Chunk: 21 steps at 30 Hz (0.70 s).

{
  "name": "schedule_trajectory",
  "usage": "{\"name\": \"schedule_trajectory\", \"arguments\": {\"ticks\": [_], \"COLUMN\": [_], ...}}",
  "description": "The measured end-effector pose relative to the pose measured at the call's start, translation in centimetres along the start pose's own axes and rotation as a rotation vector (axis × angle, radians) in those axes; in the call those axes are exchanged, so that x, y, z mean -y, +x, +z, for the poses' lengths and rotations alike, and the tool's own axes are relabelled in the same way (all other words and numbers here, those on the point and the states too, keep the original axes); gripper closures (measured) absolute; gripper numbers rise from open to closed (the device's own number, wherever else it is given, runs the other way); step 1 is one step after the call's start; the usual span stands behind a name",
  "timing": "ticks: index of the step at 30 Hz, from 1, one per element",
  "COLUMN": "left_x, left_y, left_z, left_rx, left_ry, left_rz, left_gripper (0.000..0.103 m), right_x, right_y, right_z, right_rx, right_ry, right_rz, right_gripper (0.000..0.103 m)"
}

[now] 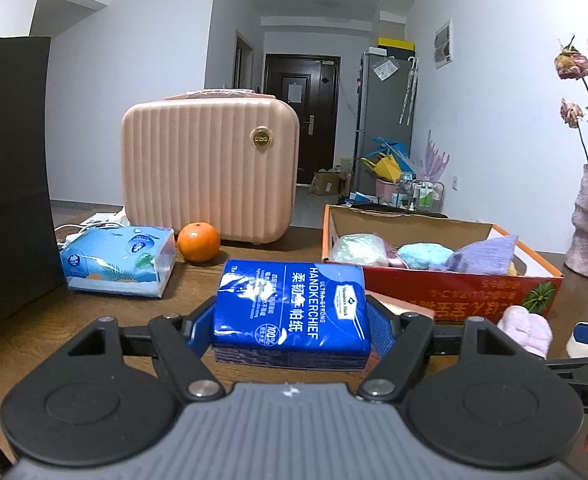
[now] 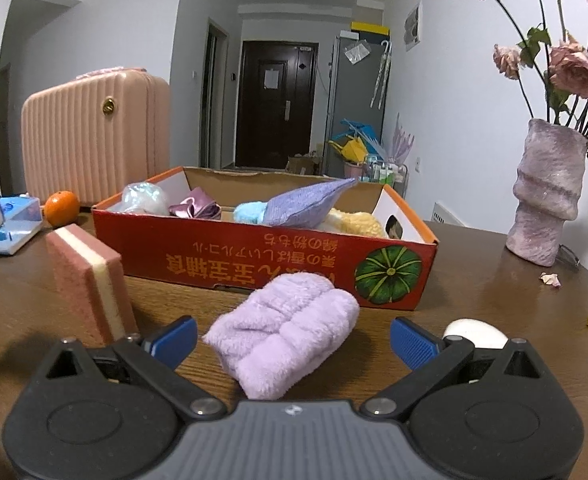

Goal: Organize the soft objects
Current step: 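Grasp the lavender towel with the right tool while the left holds the tissue pack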

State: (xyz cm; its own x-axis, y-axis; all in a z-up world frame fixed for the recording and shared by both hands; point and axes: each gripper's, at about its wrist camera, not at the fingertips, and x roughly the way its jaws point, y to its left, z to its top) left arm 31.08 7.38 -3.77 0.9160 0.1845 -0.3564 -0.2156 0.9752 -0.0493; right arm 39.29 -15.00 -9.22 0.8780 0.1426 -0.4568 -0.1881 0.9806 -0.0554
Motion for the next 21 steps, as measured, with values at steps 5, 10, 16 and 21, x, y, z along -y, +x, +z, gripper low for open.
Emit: {"name": "schedule_trajectory", "arguments": {"ticks": [5,10,16,21], "left_x": [-0.5,-1.1,-1.3,-1.2], "left_y": [1.6,3.0,4.2,4.4], "left_z": [0.1,0.2,0.2,0.1], "left_rx": [-0.021,-0.03,-0.046,-0.049], "left_ry": [0.003,0.002,0.006,0.013], "left_rz": [0.012,0.023,0.016,0.012], "left_gripper": [0.028,0.028,0.028,0.028], "right_x": [-0.2,-0.3,-0.4,-0.4], "right_y": [1.5,2.7,3.7,4.1], "right_z": [0.4,0.8,1.0,0.9], "right_rx": [-0.027,-0.052,-0.09,-0.117], "right_ry": [0.016,0.027,0.029,0.037], "right_rz": [-0.015,-0.026,-0.017,0.011], "right_gripper": [0.0,0.001,0.011,0.028]}}
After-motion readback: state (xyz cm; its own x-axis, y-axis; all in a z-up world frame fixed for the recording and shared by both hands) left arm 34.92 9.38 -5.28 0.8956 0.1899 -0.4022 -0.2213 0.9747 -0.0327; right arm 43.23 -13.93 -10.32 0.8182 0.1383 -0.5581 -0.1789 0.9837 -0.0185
